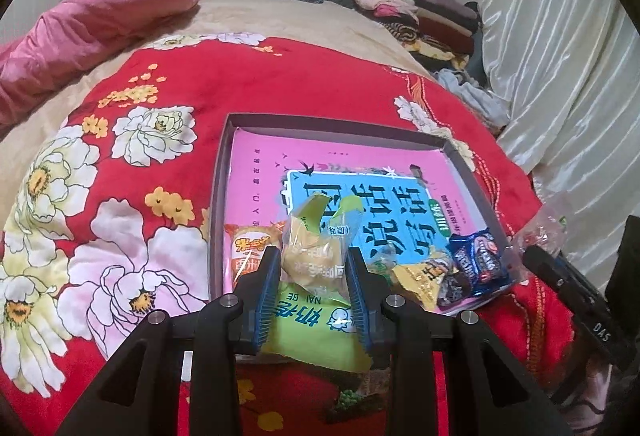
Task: Organize snacks
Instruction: 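Lift the milk snack bag toward the tray with the left tool while the right tool carries the clear bag, then lower the milk snack bag into the tray with the left tool while the right tool lowers the clear bag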
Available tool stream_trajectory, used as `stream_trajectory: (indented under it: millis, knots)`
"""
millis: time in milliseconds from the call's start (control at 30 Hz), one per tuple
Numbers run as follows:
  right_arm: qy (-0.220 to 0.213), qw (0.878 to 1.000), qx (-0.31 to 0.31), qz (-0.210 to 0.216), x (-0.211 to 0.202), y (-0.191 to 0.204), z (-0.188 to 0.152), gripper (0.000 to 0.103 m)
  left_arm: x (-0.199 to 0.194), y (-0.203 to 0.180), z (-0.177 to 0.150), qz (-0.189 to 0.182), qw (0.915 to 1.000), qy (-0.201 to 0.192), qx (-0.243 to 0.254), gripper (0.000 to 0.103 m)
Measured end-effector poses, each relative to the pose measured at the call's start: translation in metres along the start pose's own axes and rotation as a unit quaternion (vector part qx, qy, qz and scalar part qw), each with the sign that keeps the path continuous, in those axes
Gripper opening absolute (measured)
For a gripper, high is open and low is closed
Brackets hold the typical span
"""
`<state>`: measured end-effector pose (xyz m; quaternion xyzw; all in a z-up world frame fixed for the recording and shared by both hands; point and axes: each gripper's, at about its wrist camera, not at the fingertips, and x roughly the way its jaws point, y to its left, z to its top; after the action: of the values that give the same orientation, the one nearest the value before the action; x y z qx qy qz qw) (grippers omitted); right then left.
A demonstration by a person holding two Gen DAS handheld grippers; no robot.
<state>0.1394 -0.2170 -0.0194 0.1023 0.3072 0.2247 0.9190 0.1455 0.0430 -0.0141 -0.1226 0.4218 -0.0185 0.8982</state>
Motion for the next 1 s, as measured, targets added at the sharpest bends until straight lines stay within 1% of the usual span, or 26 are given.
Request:
stream_trajectory:
  millis: [367, 500, 767, 1000]
  knots:
    - [0.012, 1.0, -0.004, 0.001, 0.008, 0.001, -0.001, 0.036, 0.007, 0.005, -0.003, 0.007, 0.9999, 0.01, -0.002, 0.034]
    - [0.024, 1.0, -0.001, 0.008, 0.015, 0.0, -0.001, 0.036, 0.011, 0.005, -0.004, 0.007, 0.9999, 0.015, -0.001, 0.034]
    - [0.048, 0.999, -0.017, 0.014, 0.026, 0.008, -0.005, 0.036, 0.015, 0.005, -0.008, 0.01, 0.9997, 0.021, 0.0, 0.034]
    - [0.069, 0.997, -0.019, -0.001, 0.035, 0.006, -0.009, 0.036, 0.018, 0.005, -0.009, 0.011, 0.9996, 0.025, 0.001, 0.035]
